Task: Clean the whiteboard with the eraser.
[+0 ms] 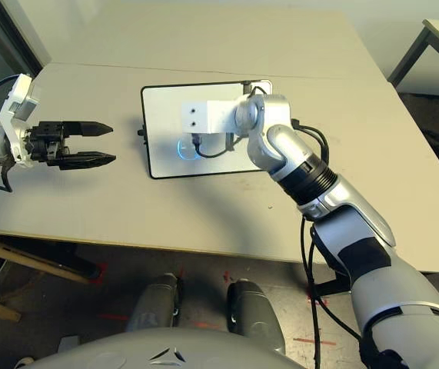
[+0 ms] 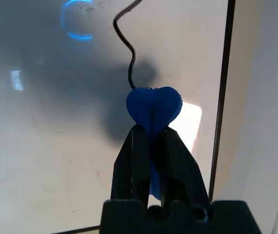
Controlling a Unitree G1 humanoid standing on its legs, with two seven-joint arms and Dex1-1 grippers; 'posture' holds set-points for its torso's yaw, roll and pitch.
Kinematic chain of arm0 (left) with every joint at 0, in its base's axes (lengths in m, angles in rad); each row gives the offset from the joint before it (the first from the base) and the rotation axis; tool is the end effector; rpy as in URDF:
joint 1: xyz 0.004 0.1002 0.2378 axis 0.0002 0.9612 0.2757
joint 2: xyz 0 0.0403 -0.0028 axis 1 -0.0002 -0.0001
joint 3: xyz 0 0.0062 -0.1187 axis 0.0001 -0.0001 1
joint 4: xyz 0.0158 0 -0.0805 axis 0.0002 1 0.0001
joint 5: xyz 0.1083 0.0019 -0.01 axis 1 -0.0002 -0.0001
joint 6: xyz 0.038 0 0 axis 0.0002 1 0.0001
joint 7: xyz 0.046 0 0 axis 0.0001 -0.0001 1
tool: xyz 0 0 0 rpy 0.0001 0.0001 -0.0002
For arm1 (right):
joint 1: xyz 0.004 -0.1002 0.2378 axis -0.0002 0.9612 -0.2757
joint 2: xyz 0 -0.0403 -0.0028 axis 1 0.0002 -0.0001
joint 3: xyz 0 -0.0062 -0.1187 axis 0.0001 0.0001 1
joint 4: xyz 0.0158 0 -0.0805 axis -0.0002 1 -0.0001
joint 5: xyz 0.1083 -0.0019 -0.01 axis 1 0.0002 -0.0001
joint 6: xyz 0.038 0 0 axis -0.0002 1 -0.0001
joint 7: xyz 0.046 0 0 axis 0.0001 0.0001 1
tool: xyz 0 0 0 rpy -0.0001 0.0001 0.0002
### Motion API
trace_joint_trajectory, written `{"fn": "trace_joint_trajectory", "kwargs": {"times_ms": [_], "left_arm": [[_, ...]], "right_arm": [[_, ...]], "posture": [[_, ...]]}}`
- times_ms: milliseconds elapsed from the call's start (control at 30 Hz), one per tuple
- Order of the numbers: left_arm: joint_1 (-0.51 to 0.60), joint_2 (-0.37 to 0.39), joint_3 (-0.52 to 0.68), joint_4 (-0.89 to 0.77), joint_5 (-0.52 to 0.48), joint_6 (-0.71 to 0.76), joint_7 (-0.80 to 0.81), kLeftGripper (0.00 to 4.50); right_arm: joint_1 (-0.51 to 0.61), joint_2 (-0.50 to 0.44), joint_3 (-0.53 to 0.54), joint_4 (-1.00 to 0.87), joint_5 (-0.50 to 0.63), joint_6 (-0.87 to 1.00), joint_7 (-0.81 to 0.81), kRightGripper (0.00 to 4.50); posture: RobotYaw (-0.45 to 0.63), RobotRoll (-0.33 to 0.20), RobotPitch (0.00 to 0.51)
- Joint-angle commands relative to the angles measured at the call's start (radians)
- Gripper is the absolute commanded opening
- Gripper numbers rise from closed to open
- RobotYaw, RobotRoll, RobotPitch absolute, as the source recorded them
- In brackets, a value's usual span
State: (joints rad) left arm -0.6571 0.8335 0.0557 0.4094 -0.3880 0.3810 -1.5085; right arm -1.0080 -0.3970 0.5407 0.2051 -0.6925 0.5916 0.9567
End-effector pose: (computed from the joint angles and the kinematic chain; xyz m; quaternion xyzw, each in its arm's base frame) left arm 0.3052 0.3238 0.2005 0.0971 0.1093 -0.5670 0.8106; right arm 0.3387 -0.0959 0.2293 -0.6101 0.1223 0.2981 0.7238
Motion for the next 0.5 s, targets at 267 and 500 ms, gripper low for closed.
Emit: {"fn": "trace_joint_trajectory", "kwargs": {"times_ms": [267, 500], "left_arm": [[-0.018, -0.009, -0.008, -0.008, -0.001, -0.002, 0.005, 4.50], [-0.014, -0.007, -0.007, -0.013, 0.000, 0.001, 0.007, 4.50]], "right_arm": [[-0.015, 0.023, 0.031, 0.135, -0.018, -0.061, -0.063, 0.03], [-0.049, 0.080, 0.041, 0.185, -0.020, -0.086, -0.081, 0.03]], "posture": [[0.30, 0.000, 0.074], [0.30, 0.000, 0.075]]}}
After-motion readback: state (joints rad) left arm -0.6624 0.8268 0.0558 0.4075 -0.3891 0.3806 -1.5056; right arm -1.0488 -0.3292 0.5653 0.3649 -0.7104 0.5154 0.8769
